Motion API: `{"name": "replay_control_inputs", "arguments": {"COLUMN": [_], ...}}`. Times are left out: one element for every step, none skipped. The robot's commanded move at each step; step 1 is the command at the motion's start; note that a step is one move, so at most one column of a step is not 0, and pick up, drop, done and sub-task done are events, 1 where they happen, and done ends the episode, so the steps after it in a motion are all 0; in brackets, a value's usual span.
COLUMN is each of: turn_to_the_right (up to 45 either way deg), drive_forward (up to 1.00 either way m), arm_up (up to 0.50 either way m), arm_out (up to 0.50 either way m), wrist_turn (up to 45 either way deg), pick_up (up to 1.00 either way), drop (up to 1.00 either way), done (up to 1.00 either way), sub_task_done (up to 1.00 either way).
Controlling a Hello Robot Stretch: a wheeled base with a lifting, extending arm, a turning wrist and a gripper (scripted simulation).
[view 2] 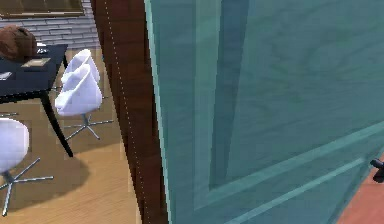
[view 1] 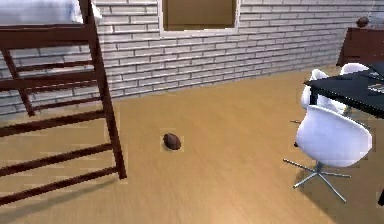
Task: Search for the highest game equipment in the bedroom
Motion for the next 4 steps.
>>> {"name": "replay_control_inputs", "arguments": {"turn_to_the_right": [-12.0, 0.0, 45.0, 3.0], "drive_forward": [0.0, 1.0, 0.0, 0.0], "arm_up": [0.0, 0.0, 0.0, 0.0], "arm_out": [0.0, 0.0, 0.0, 0.0], "wrist_turn": [0.0, 0.0, 0.0, 0.0], "pick_up": [0.0, 0.0, 0.0, 0.0], "drop": [0.0, 0.0, 0.0, 0.0], "done": [0.0, 0.0, 0.0, 0.0], "sub_task_done": [0.0, 0.0, 0.0, 0.0]}}
